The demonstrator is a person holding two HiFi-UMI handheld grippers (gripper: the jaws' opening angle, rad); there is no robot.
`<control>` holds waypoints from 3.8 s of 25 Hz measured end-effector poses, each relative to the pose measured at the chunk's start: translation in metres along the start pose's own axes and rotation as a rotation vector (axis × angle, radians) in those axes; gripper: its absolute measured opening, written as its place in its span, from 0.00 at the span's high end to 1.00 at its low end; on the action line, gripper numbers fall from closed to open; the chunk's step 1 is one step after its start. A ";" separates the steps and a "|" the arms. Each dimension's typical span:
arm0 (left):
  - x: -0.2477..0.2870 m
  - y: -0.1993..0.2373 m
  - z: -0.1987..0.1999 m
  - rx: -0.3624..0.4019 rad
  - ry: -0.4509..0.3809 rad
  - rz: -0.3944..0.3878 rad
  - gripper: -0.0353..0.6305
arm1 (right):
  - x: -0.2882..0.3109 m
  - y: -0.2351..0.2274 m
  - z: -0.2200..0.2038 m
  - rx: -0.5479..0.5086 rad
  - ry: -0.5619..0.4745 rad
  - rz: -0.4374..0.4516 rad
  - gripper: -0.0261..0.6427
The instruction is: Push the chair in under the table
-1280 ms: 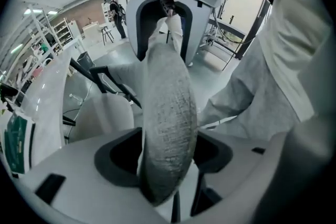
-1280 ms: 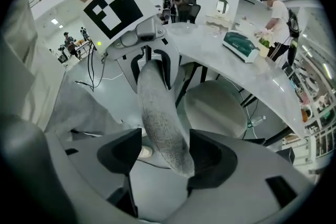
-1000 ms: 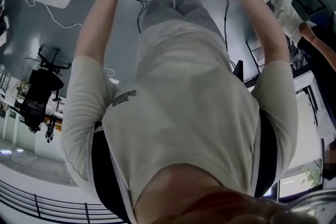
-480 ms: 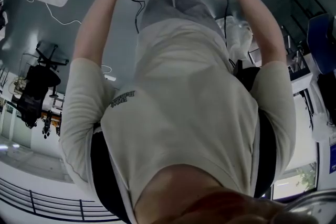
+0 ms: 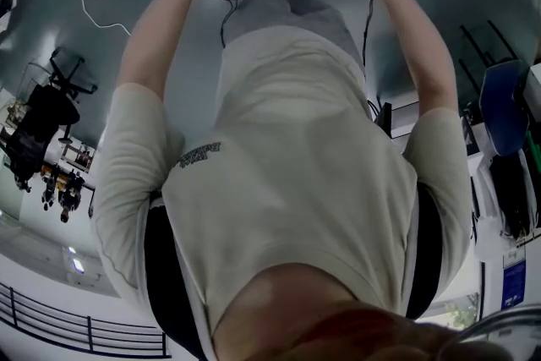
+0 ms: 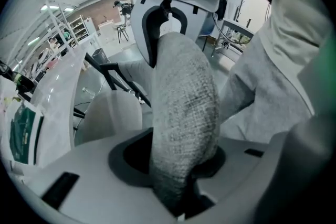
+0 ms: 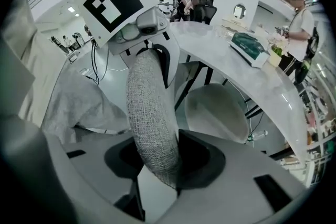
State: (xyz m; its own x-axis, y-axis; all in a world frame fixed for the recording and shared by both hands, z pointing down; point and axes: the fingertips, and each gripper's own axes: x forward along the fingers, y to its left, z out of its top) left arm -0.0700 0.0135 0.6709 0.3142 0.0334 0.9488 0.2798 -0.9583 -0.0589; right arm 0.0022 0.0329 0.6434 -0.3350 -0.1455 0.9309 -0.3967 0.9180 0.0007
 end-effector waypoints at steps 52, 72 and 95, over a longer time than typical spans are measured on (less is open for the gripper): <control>0.047 0.176 0.102 -0.468 -0.049 0.108 0.68 | -0.036 -0.226 -0.070 -0.288 0.146 0.143 0.68; 0.043 0.208 0.094 -0.675 0.168 0.282 0.59 | -0.036 -0.252 -0.075 -0.424 0.113 0.264 0.68; 0.021 0.197 0.085 -0.856 0.365 0.334 0.57 | -0.044 -0.253 -0.065 -0.436 0.072 0.342 0.62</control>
State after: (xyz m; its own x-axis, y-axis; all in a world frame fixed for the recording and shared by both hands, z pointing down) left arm 0.0687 -0.1510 0.6529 -0.0821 -0.2277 0.9703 -0.5684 -0.7890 -0.2333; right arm 0.1725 -0.1686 0.6265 -0.3175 0.1986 0.9272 0.1192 0.9784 -0.1687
